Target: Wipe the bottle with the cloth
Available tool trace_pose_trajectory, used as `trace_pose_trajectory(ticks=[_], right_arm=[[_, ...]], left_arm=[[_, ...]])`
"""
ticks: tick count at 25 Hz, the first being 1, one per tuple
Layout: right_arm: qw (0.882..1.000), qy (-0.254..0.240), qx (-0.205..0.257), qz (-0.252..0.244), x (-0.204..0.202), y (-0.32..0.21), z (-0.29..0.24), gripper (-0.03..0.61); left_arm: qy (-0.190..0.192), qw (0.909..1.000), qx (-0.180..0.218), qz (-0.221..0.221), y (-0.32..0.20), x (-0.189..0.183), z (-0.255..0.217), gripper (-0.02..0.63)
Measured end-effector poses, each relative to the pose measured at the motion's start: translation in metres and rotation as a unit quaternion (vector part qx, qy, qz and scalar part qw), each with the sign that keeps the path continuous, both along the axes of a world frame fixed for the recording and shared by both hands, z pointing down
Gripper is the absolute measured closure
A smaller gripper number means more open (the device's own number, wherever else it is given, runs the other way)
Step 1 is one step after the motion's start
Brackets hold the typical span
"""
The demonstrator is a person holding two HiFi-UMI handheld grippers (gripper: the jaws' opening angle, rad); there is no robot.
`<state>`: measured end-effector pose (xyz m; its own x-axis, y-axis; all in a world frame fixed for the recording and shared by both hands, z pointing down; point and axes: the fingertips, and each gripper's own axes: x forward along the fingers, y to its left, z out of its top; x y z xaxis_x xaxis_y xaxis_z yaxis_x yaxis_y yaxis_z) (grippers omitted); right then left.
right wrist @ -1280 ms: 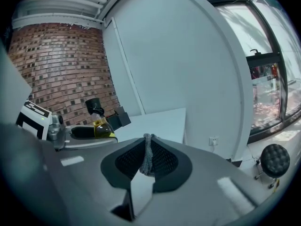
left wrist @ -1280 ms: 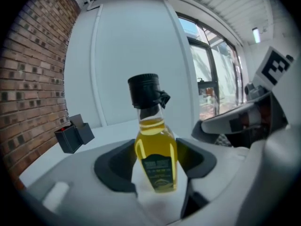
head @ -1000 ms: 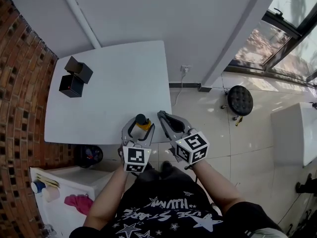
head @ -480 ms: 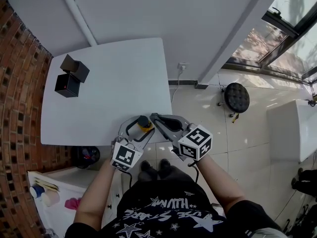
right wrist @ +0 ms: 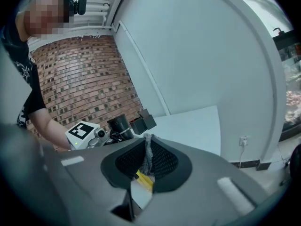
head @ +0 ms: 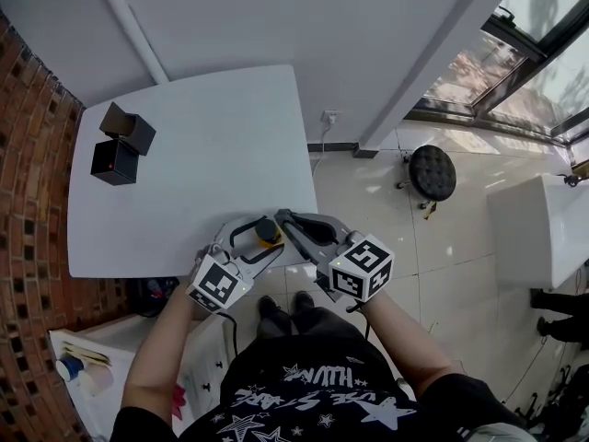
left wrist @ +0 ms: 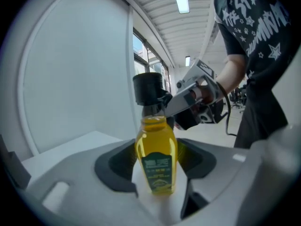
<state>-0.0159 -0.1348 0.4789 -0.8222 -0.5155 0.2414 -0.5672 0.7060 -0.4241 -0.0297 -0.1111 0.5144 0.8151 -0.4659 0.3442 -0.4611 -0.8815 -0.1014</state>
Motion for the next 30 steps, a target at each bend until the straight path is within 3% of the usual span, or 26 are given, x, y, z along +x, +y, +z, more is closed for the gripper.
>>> trace_pose_trajectory(ticks=[3,11,16,21,26,30], right_arm=[[0.999,-0.019,-0.01,0.028,0.004,-0.003,-0.005,0.541],[0.998,-0.04,-0.015,0.041,0.001,0.0,-0.008,0.541],[0.997,-0.043,-0.026,0.05,0.0,-0.001,0.001,0.541],[0.995,-0.052,-0.058,0.058,0.002,-0.002,0.022,0.541],[0.992,-0.051,-0.089,0.066,0.001,-0.003,0.047,0.541],[0.991,-0.044,-0.105,0.066,0.0,-0.006,0.065,0.541]], left_arm=[[-0.002,0.9999,-0.015,-0.007,0.0,-0.001,0.002,0.354],[0.029,0.9968,-0.019,-0.071,0.004,-0.017,0.0,0.327],[0.066,0.986,-0.036,-0.149,0.013,-0.037,-0.007,0.325],[0.067,0.9811,-0.051,-0.174,0.033,-0.041,0.001,0.327],[0.1,0.9678,-0.1,-0.208,0.048,-0.037,0.004,0.327],[0.107,0.963,-0.11,-0.221,0.054,-0.031,0.008,0.327]])
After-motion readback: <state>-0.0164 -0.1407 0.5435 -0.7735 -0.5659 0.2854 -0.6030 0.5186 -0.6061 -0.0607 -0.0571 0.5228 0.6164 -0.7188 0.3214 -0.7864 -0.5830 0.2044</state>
